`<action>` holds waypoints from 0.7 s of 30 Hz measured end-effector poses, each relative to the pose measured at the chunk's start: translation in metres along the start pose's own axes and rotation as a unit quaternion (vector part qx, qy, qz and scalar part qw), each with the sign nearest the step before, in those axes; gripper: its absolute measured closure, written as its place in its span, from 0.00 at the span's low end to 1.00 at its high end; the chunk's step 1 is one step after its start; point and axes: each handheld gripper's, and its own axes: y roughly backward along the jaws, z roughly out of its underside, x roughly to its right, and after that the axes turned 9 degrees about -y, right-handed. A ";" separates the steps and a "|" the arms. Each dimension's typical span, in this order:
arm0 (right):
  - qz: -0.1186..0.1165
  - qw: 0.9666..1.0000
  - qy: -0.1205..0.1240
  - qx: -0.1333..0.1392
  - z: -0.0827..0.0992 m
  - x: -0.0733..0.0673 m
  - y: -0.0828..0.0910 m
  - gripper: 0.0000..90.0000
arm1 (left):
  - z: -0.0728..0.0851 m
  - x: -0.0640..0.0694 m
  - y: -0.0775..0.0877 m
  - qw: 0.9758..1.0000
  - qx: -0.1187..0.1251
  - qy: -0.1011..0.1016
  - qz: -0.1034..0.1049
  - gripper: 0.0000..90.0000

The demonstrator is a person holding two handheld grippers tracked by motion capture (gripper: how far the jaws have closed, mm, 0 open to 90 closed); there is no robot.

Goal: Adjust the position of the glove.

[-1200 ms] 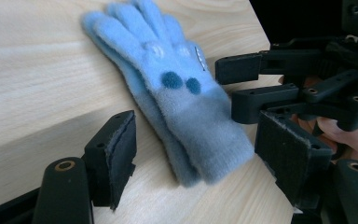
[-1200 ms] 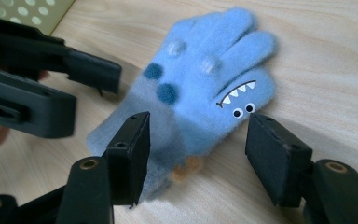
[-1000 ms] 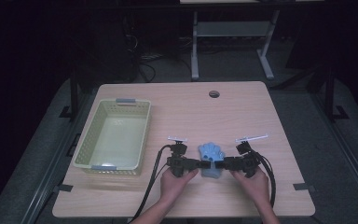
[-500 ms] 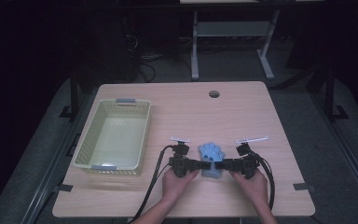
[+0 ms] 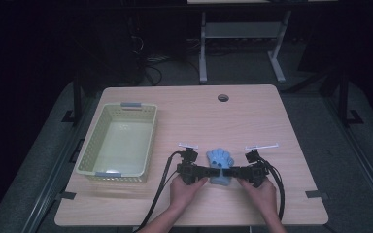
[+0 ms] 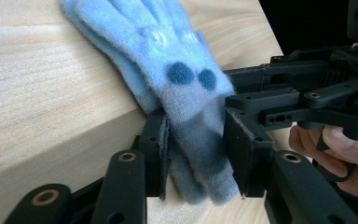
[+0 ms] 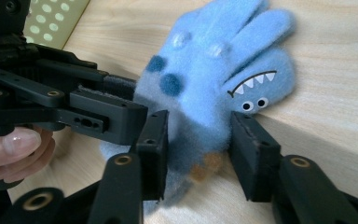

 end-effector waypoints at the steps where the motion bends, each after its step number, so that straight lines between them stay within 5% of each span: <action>1: 0.002 1.000 0.000 0.000 0.000 -0.001 -0.001 0.71 | 0.000 0.000 0.000 1.000 0.000 0.002 0.001 0.71; 10: -0.004 1.000 -0.006 0.007 0.002 0.000 -0.005 0.78 | -0.002 -0.006 -0.001 1.000 -0.005 0.018 0.021 0.75; 21: -0.031 0.999 -0.010 0.003 0.001 0.003 -0.005 0.84 | -0.005 -0.009 0.000 0.999 0.000 0.015 0.034 0.79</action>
